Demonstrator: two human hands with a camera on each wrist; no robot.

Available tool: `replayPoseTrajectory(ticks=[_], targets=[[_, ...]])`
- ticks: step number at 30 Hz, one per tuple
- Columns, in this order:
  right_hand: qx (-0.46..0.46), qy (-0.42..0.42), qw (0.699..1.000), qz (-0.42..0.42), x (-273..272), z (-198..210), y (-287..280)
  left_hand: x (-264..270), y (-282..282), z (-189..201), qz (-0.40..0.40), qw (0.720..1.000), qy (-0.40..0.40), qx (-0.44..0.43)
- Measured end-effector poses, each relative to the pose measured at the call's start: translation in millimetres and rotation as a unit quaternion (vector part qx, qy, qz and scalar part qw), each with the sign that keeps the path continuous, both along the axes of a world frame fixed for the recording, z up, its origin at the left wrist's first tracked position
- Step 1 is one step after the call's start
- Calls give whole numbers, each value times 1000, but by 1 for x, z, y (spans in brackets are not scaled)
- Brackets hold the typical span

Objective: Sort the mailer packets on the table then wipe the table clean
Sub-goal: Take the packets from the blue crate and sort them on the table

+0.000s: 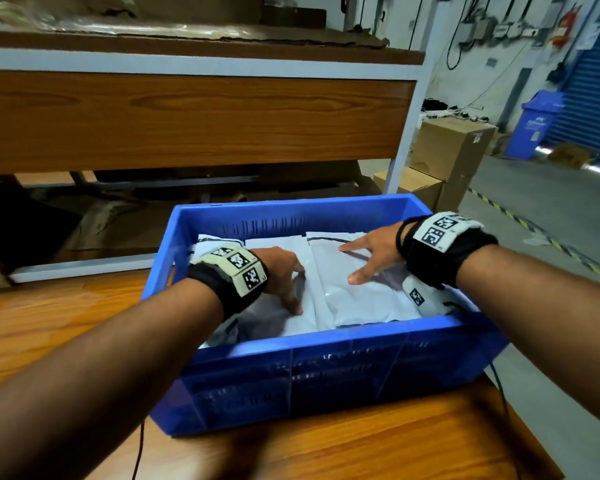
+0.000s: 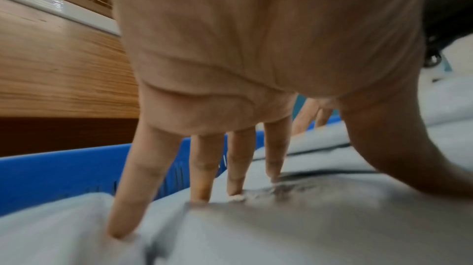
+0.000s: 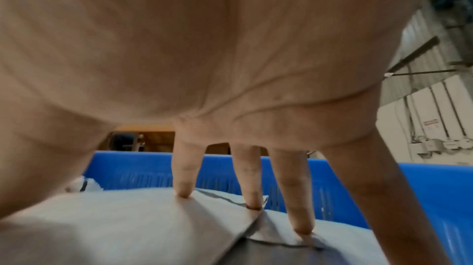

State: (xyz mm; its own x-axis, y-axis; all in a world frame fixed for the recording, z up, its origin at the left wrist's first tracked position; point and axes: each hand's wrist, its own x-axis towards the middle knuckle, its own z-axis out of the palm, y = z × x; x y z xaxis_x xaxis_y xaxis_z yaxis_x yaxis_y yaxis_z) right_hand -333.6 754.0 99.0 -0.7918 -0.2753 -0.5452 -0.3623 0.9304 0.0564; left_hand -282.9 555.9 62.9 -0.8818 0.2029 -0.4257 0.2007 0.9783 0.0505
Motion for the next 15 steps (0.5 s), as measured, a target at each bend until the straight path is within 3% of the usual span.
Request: replayPoseTrajectory(ticks=[4,11,15], targets=[[4,-5,1000,-12,4,5,-2,4,-7,5,5,999,30,24],[-110,176,977,53,11,51,-32,2,-45,53,23,978,174,110],[-143,215,962,86,22,74,-61,20,-74,89,60,963,221,146]])
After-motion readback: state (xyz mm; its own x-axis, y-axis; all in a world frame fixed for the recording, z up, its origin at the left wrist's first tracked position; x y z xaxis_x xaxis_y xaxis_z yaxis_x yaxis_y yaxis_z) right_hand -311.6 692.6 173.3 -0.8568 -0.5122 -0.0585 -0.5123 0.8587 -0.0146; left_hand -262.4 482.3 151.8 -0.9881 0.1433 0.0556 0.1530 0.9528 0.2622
